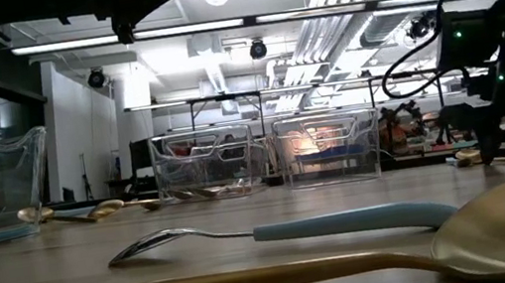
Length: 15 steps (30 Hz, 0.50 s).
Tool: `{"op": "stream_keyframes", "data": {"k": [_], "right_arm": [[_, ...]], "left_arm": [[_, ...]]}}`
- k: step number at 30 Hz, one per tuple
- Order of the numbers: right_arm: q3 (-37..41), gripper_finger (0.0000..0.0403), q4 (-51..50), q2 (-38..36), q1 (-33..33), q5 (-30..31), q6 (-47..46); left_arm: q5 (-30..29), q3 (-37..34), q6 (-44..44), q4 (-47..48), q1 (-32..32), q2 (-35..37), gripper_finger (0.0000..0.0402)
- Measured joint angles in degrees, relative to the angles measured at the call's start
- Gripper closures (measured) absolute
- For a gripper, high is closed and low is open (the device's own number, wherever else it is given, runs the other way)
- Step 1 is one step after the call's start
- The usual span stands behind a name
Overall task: Sort silverware by color (type)
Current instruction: Put the gold spoon into the top right transparent bin
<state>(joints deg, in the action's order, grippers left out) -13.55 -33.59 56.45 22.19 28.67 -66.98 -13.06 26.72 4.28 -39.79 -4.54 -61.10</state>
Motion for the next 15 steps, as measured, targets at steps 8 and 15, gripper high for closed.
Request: {"op": "stream_keyframes", "data": {"k": [8, 15], "right_arm": [[0.54, 0.0304, 1.07, 0.12, 0.07, 1.35, -0.04], [0.60, 0.0394, 0.89, 0.17, 0.07, 1.76, 1.25]], "left_arm": [[0.00, -0.01, 0.01, 0.03, 0.00, 0.01, 0.0261], [0.00, 0.00, 0.01, 0.03, 0.00, 0.02, 0.0261]]}}
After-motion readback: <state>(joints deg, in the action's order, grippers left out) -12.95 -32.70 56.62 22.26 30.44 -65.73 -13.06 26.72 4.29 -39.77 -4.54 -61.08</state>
